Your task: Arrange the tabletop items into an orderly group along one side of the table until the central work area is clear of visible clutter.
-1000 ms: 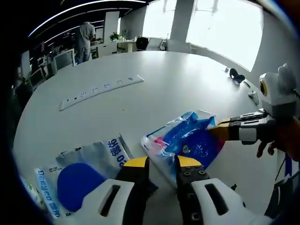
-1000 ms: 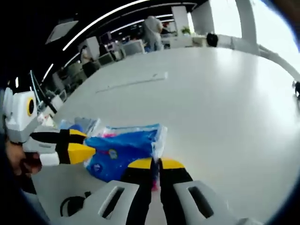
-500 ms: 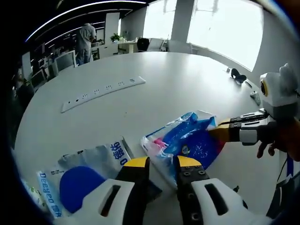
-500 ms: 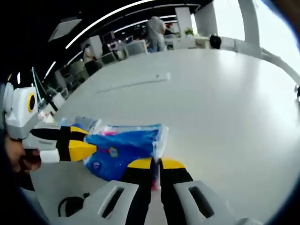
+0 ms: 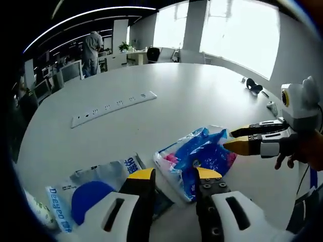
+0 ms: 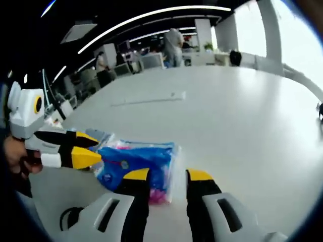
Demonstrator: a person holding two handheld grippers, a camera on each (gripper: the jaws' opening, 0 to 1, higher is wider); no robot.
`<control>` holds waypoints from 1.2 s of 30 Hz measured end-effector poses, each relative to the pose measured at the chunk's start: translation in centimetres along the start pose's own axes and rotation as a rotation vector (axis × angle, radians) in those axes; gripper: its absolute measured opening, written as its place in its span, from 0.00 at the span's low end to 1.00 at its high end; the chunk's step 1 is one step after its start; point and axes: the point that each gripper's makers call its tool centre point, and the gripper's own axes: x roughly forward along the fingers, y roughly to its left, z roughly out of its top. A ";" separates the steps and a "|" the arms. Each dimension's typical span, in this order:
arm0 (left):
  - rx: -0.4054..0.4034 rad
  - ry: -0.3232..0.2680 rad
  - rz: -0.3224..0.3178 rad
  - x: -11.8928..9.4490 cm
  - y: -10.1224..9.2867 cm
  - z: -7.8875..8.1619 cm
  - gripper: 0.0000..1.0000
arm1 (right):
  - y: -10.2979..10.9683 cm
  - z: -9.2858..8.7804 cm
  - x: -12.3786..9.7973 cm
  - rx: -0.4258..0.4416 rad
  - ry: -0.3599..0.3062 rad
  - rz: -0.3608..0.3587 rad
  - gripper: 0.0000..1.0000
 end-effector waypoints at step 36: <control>0.260 -0.025 -0.079 -5.5 -0.8 -0.3 0.58 | 2.9 0.4 -3.1 -0.190 -0.015 0.078 0.69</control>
